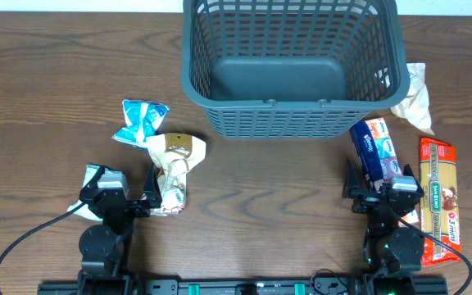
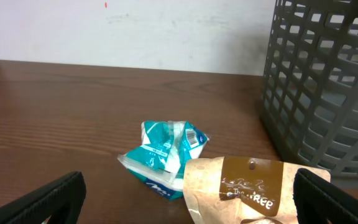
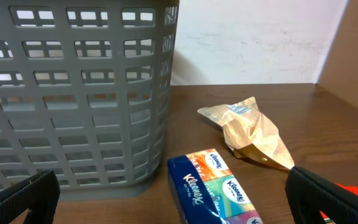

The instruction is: Pack container

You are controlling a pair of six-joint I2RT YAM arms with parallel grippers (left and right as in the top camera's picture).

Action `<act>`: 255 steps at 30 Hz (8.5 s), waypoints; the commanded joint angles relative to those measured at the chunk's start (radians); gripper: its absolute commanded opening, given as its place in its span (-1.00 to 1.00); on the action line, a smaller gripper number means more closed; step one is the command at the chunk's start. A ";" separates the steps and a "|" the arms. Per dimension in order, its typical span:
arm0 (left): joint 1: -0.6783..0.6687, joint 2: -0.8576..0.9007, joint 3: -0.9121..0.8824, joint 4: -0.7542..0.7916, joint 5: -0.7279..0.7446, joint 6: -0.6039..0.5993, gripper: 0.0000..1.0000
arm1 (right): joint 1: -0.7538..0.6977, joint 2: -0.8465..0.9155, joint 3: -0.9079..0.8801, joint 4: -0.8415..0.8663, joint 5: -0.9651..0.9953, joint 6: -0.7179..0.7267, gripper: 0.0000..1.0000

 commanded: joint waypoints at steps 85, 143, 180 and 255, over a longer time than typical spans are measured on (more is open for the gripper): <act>-0.003 -0.008 -0.015 -0.045 0.002 -0.005 0.97 | -0.190 0.796 1.083 -1.033 -0.192 -0.083 0.98; -0.003 -0.008 -0.015 -0.046 -0.005 -0.004 0.97 | -0.288 1.321 1.314 -1.162 -0.076 -0.525 0.99; -0.003 -0.008 -0.015 -0.046 -0.031 0.010 0.97 | -0.397 1.493 0.811 -0.655 -0.219 -0.360 0.99; -0.003 -0.008 -0.015 -0.046 -0.031 0.010 0.97 | -0.397 1.387 1.110 -0.665 -0.166 -0.008 -0.98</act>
